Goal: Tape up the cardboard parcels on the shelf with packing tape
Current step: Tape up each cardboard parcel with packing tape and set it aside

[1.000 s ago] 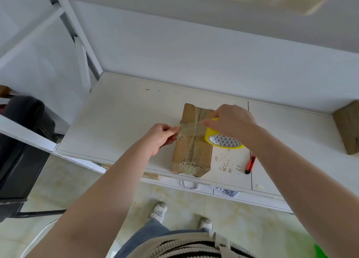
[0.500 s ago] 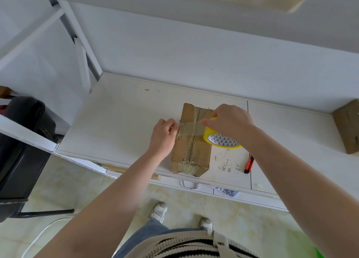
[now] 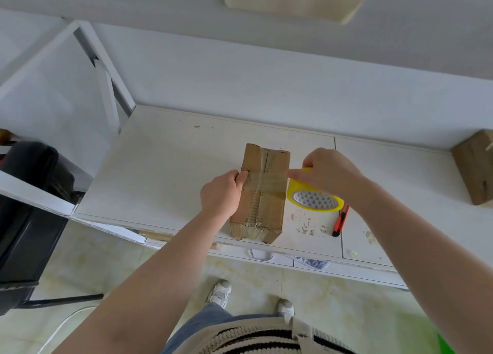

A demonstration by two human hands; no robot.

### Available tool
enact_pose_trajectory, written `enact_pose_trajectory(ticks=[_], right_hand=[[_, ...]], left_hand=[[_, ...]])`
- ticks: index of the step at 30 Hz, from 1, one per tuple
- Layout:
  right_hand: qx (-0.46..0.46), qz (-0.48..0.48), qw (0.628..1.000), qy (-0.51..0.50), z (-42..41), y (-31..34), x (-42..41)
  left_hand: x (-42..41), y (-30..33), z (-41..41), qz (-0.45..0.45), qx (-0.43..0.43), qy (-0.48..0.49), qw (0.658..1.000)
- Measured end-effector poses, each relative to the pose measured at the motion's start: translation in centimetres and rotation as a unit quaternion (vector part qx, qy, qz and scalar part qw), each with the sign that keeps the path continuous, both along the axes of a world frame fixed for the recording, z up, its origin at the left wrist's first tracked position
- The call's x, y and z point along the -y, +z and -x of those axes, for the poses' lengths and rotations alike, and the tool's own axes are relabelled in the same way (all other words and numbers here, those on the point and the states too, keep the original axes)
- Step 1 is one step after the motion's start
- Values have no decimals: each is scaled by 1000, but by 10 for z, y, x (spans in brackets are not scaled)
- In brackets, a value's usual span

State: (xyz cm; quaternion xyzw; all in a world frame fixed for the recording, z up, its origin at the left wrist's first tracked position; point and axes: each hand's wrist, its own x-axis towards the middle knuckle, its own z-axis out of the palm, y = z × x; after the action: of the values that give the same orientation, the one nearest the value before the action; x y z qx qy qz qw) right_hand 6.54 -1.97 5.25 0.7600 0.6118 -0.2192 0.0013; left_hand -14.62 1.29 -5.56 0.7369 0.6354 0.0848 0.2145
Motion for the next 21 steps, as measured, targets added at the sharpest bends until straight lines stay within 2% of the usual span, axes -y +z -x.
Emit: enact_pose_trajectory(ticks=[6,12,21], right_hand=[[16,41,998,-33,-8,-30,0],[-61,64,994,-65,-14,-55,-1],[-89,59,993,-52,-18,-65,-3]], left_hand=[[2,3,0,9,-12,-1,1000],[-1,8,1,34,-40,-23,998],[-13,20,-16,187,-101,0,977]])
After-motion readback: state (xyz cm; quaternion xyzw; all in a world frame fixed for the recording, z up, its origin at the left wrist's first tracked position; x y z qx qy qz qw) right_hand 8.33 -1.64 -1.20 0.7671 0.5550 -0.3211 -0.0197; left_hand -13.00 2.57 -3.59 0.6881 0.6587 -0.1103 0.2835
